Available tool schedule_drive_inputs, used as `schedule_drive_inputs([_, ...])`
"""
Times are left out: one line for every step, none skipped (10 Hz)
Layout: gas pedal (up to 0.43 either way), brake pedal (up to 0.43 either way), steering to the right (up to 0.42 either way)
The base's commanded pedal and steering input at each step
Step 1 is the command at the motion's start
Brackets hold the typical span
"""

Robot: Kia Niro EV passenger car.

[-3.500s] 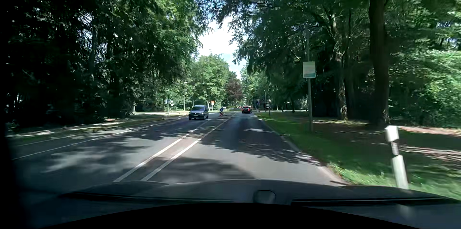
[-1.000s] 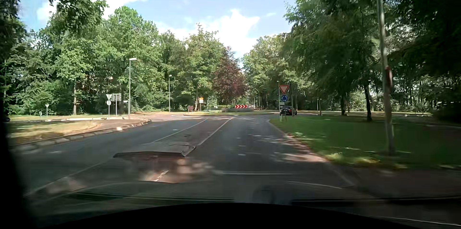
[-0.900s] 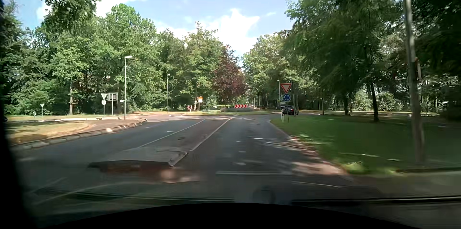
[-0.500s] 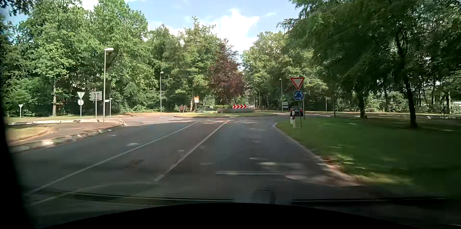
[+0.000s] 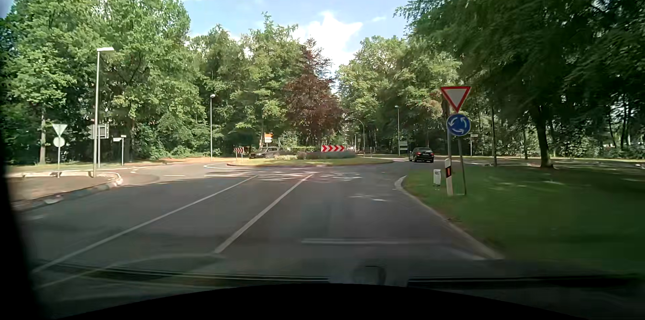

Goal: Follow the waypoints while adhering to traffic rules and regulations

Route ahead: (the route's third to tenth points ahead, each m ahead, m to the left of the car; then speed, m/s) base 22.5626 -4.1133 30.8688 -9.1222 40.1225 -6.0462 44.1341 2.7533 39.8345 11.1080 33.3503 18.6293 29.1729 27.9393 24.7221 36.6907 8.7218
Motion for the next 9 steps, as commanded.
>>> schedule_drive_inputs([0.0, 0.091, 0.007])
schedule_drive_inputs([0.0, 0.11, 0.008])
schedule_drive_inputs([0.0, 0.116, 0.01])
schedule_drive_inputs([0.0, 0.134, 0.015])
schedule_drive_inputs([0.0, 0.14, 0.02])
schedule_drive_inputs([0.0, 0.14, 0.025])
schedule_drive_inputs([0.0, 0.14, 0.028])
schedule_drive_inputs([0.0, 0.14, 0.035])
schedule_drive_inputs([0.0, 0.14, 0.04])
